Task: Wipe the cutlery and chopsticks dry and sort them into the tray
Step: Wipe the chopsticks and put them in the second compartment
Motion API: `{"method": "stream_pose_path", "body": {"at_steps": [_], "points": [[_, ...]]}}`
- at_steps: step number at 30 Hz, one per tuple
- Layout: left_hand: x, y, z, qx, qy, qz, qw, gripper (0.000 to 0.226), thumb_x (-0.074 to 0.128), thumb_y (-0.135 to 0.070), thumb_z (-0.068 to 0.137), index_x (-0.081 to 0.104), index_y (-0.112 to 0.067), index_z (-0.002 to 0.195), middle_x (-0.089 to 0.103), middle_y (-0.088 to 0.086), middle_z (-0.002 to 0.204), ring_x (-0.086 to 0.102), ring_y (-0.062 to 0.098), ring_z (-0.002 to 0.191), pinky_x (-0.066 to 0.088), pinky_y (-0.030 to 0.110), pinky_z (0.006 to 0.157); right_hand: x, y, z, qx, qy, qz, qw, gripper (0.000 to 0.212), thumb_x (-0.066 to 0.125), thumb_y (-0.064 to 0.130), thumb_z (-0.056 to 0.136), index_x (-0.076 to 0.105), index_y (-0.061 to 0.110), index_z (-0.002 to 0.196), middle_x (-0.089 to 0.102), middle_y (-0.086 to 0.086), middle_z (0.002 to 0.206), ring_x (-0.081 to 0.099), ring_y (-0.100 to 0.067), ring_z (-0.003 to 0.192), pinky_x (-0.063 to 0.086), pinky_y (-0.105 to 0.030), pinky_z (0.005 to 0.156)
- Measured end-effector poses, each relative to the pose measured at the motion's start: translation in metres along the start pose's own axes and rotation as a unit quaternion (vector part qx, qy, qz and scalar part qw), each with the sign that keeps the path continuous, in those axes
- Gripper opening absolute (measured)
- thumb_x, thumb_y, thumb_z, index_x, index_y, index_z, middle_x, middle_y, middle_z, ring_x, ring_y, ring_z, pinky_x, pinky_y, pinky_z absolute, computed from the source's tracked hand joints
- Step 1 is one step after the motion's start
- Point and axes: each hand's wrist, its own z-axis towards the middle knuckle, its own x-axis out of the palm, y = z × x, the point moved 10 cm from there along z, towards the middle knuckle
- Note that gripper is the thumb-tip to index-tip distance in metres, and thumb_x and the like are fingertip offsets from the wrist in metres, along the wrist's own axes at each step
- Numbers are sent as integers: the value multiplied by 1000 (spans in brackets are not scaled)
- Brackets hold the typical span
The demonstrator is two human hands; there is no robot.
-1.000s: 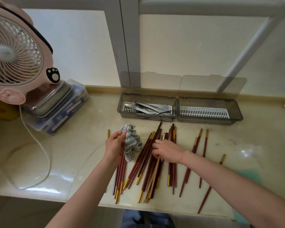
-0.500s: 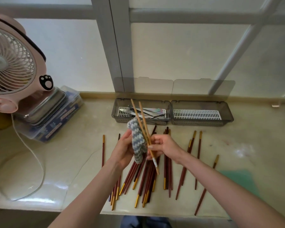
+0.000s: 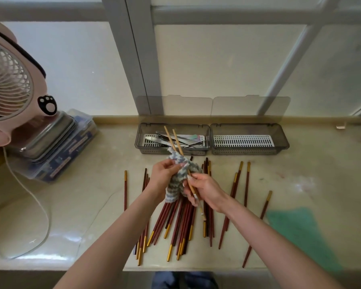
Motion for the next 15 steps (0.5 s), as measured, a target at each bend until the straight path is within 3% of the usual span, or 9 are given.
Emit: {"method": "stream_pose_path", "body": {"at_steps": [3, 6, 15], "points": [[-12, -2, 5, -32, -42, -53, 997, 3, 63, -2, 82, 63, -1, 85, 68, 9, 80, 65, 18, 73, 54, 25, 65, 14, -6, -2, 27, 52, 72, 996, 24, 32, 14, 101, 48, 6, 85, 43, -6, 54, 34, -11, 34, 26, -19, 34], [-27, -12, 11, -45, -71, -100, 991, 2, 57, 0, 85, 59, -1, 85, 64, 10, 82, 62, 21, 76, 53, 33, 73, 11, -10, -6, 41, 80, 50, 995, 25, 33, 16, 102, 51, 7, 87, 36, -1, 55, 27, -7, 37, 18, -18, 35], [-48, -44, 26, -4, -113, -136, 984, 21, 44, 4, 91, 62, -6, 87, 63, 9, 85, 62, 18, 76, 55, 27, 61, 20, -20, -15, 34, 101, 47, 993, 29, 33, 22, 102, 56, 4, 102, 32, 2, 58, 24, -6, 42, 18, -19, 39]]}}
